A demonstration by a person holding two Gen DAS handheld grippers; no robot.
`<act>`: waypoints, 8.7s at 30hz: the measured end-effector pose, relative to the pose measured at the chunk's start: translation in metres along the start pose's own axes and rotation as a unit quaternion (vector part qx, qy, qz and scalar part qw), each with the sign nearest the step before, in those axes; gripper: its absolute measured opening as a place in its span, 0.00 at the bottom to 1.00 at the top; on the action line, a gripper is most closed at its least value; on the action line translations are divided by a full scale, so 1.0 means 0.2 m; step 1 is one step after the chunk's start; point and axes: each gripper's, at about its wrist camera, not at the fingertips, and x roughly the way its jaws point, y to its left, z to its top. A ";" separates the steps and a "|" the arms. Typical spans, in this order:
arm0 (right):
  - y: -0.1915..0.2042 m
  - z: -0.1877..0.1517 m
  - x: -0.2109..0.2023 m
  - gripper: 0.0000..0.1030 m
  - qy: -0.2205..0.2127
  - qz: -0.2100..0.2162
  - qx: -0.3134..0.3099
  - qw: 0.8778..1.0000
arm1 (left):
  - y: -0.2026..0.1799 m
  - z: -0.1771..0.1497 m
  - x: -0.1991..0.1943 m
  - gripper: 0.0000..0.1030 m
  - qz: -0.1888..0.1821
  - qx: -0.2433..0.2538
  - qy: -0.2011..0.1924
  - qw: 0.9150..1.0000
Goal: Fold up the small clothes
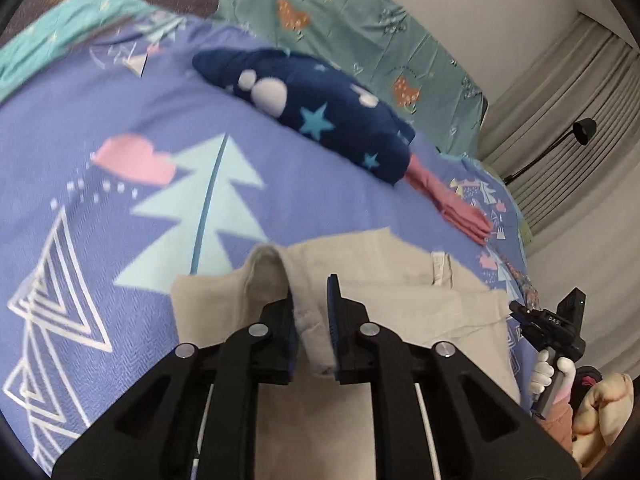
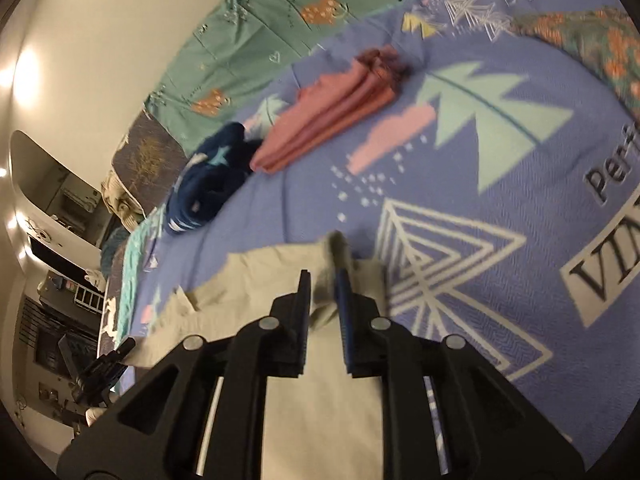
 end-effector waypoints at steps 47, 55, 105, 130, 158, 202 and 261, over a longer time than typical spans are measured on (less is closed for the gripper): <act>-0.05 0.01 -0.10 0.27 0.034 -0.065 -0.124 0.990 | -0.97 -0.41 0.10 0.48 0.008 0.290 0.047 0.956; -0.33 -0.28 -0.44 0.27 0.003 -0.086 -0.126 0.988 | -1.56 -0.85 0.38 0.49 -0.037 0.342 0.136 0.929; -0.11 0.01 0.05 0.09 0.114 0.031 -0.125 0.985 | -1.59 -1.02 0.54 0.09 -0.029 0.260 0.185 0.947; -0.15 -0.52 -0.55 0.16 0.110 0.107 -0.229 0.961 | -1.51 -0.96 0.46 0.13 -0.084 0.246 0.152 0.954; 0.02 -0.81 -0.42 0.03 0.091 -0.072 -0.246 0.962 | -1.04 -0.94 0.03 0.26 -0.023 0.215 0.063 0.974; 2.16 -1.14 1.08 0.16 0.251 -0.048 -0.620 0.742 | 0.27 -0.63 -0.43 0.07 -0.077 -0.013 -0.022 0.997; 1.36 -1.52 0.10 0.45 0.156 0.063 -0.467 0.868 | 0.55 -0.01 -0.20 0.01 -0.098 -0.103 -0.091 0.986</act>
